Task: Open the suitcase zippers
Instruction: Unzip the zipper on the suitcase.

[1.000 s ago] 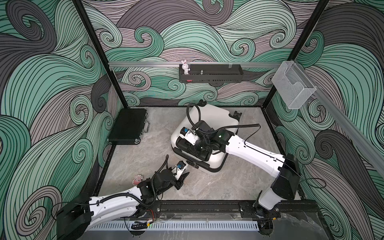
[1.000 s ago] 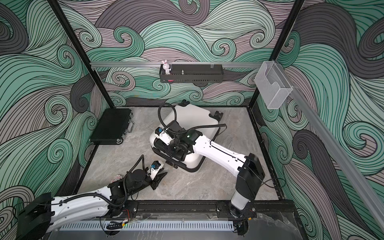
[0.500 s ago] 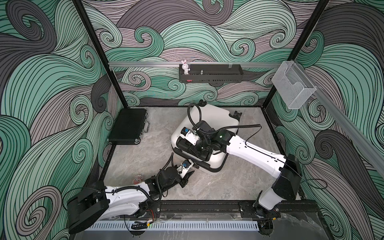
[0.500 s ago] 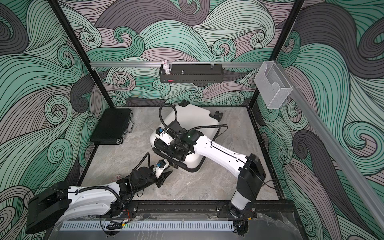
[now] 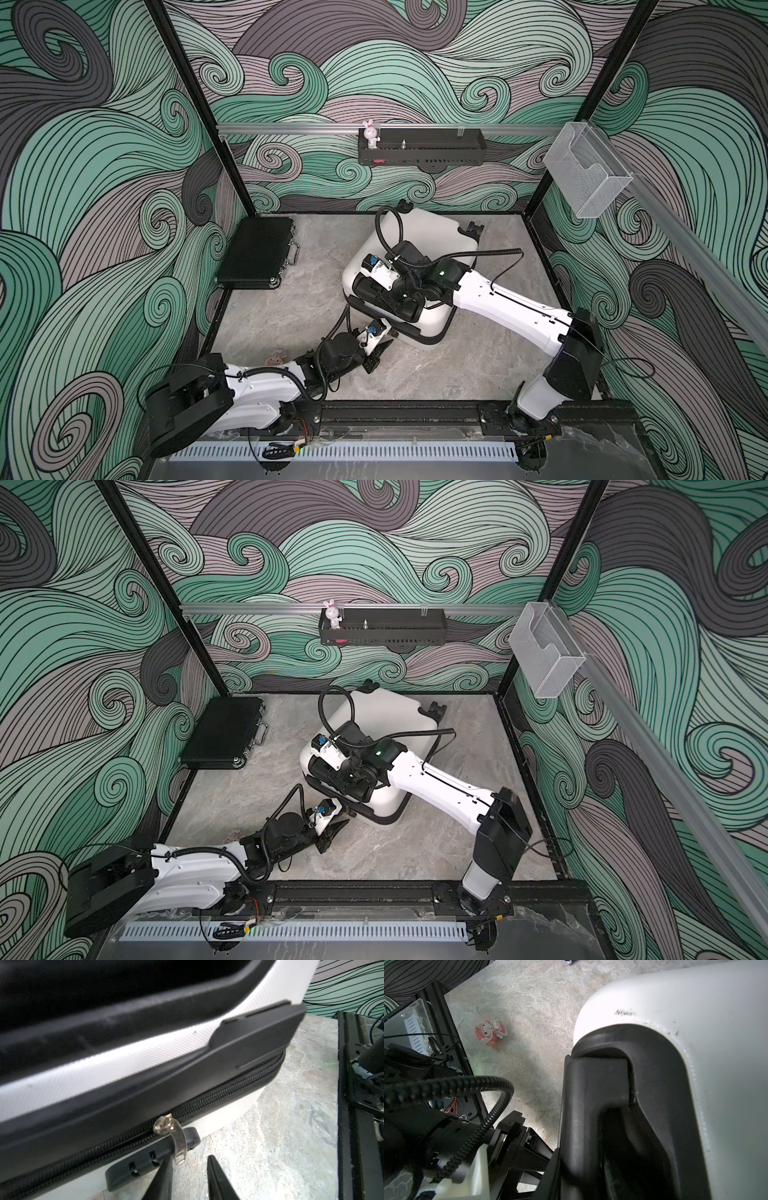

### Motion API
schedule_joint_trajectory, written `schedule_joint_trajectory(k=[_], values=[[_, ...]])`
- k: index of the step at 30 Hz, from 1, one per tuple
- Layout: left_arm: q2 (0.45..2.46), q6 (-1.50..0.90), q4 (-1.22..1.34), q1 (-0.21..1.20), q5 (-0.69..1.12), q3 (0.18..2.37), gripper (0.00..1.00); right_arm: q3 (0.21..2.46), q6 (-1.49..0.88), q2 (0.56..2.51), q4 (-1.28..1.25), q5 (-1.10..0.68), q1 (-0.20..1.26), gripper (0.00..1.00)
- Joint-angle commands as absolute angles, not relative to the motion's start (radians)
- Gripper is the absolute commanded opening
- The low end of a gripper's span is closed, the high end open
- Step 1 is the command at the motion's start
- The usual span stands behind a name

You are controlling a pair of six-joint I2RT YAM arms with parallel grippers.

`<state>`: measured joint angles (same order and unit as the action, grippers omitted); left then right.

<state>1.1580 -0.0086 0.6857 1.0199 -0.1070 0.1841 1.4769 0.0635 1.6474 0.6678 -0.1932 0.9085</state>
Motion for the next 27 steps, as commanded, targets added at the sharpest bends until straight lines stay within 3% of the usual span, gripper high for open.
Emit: schedule_joint_trajectory(k=[1, 15, 24, 27], values=[[1.180, -0.009, 0.748, 1.025, -0.123, 0.231, 0.31, 1.488, 0.035, 1.577, 0.614, -0.231, 0.901, 0.00], [1.265, -0.009, 0.825, 1.026, -0.143, 0.248, 0.24, 1.484, 0.037, 1.568, 0.605, -0.238, 0.902, 0.00], [1.302, -0.013, 0.846, 1.026, -0.170, 0.263, 0.25, 1.478, 0.040, 1.559, 0.607, -0.238, 0.902, 0.00], [1.305, -0.011, 0.845, 1.025, -0.170, 0.268, 0.19, 1.474, 0.038, 1.555, 0.603, -0.238, 0.902, 0.00]])
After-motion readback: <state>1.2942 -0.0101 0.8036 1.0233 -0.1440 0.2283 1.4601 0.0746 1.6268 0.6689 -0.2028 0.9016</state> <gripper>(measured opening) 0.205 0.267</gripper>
